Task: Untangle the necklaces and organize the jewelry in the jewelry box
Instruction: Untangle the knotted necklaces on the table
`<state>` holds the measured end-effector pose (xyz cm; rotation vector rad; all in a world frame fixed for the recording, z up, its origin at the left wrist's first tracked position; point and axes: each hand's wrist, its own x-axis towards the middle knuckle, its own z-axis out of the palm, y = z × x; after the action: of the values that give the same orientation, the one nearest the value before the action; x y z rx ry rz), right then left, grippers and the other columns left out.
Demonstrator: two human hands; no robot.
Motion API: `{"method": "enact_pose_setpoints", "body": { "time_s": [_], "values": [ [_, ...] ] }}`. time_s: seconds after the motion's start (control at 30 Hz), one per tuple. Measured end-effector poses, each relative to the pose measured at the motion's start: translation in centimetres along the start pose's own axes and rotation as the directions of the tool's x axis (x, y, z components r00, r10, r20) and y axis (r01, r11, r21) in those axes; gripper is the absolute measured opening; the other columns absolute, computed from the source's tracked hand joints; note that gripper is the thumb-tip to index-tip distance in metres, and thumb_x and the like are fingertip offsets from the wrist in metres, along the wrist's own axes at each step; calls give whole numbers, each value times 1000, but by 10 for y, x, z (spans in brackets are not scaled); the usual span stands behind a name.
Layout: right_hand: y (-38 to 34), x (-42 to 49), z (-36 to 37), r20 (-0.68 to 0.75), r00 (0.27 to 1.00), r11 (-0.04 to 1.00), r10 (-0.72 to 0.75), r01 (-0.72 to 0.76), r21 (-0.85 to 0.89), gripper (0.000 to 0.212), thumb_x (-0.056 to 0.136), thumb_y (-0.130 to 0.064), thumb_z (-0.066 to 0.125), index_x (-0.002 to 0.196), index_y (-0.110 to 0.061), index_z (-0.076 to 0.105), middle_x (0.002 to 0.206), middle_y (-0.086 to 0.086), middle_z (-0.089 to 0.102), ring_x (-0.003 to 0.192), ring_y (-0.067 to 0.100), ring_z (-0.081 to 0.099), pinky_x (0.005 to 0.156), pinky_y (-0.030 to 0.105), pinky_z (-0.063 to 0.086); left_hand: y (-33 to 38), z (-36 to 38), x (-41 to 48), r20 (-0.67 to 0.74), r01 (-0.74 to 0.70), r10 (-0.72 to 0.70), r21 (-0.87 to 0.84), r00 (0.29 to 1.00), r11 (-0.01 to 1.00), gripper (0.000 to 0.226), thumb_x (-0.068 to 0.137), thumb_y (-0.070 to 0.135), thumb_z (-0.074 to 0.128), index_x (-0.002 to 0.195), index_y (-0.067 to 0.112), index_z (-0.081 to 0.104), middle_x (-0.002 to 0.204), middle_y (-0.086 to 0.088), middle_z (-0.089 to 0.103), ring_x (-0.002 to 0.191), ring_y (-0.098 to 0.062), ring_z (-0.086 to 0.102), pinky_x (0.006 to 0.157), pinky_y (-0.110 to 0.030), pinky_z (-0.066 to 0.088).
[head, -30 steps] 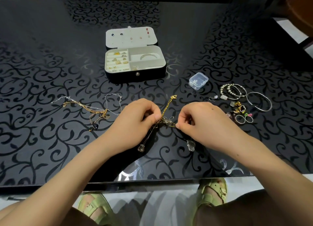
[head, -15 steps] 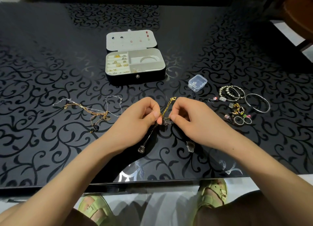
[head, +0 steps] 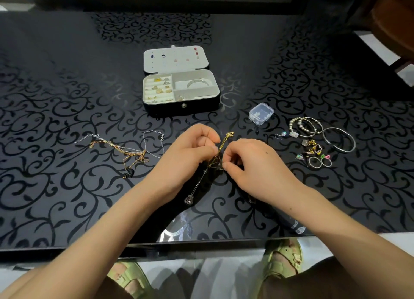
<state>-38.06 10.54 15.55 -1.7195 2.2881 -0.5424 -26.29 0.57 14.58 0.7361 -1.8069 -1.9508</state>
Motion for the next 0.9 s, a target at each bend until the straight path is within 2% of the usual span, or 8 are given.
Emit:
{"method": "enact_pose_setpoints", "body": {
  "time_s": [0.13,0.23,0.37,0.47,0.57,0.7,0.8,0.9],
  "values": [
    [-1,-1,3,-14,999,999,40,-40,-21,17,85,-37,59,81,-21,63,83,-9,59,87,15,52,82,29,39,2,3,1,12,-6,7,-41,1000,999,17,73,-1,52,86,11,53,60,0,40,55,-7,35,53,-13,34],
    [-3,1,7,-34,997,996,65,-67,-58,27,83,-45,57,77,-19,62,80,-6,59,84,17,52,82,34,42,4,6,1,25,-10,12,-66,1000,998,19,68,3,52,85,10,53,59,0,40,55,-8,35,54,-14,35],
    [-5,2,8,-34,996,997,78,-79,-27,22,83,-38,60,71,-21,55,79,-6,60,83,17,53,81,35,43,8,4,0,21,-16,18,-93,1000,995,19,67,3,51,85,11,53,57,1,41,56,-10,34,60,-23,34],
    [-5,1,6,-37,994,995,101,-101,17,17,84,-30,61,69,-24,55,77,-8,60,81,14,55,76,30,43,10,1,0,2,-41,42,-62,999,997,20,66,5,52,85,12,54,58,0,42,56,-9,35,58,-18,34],
    [-3,0,4,-26,990,990,141,-140,31,16,84,-27,61,71,-18,63,73,-9,61,77,11,56,73,27,45,9,-2,0,-20,-53,52,-39,998,998,20,66,5,52,84,12,54,58,0,41,56,-9,36,60,-18,33],
    [0,0,-3,-22,987,987,156,-155,41,10,81,-23,60,72,-21,62,69,-11,58,74,9,54,71,25,41,7,-5,0,-54,-55,54,-25,997,998,20,65,4,52,84,12,54,57,2,43,56,-9,36,59,-19,31],
    [3,0,-14,7,984,955,176,-173,240,11,78,-16,63,68,-20,60,64,-10,59,62,7,53,62,20,40,7,-8,0,-85,-54,55,13,995,998,18,68,7,52,84,13,54,59,3,45,57,-7,38,59,-16,35],
    [4,-1,-26,72,978,836,197,-206,508,9,79,-5,65,71,-9,63,65,-4,62,55,3,53,55,12,41,7,-9,-1,-104,-54,66,110,992,992,14,70,13,52,83,16,57,67,-2,45,68,-16,40,68,-26,33]
  ]
}}
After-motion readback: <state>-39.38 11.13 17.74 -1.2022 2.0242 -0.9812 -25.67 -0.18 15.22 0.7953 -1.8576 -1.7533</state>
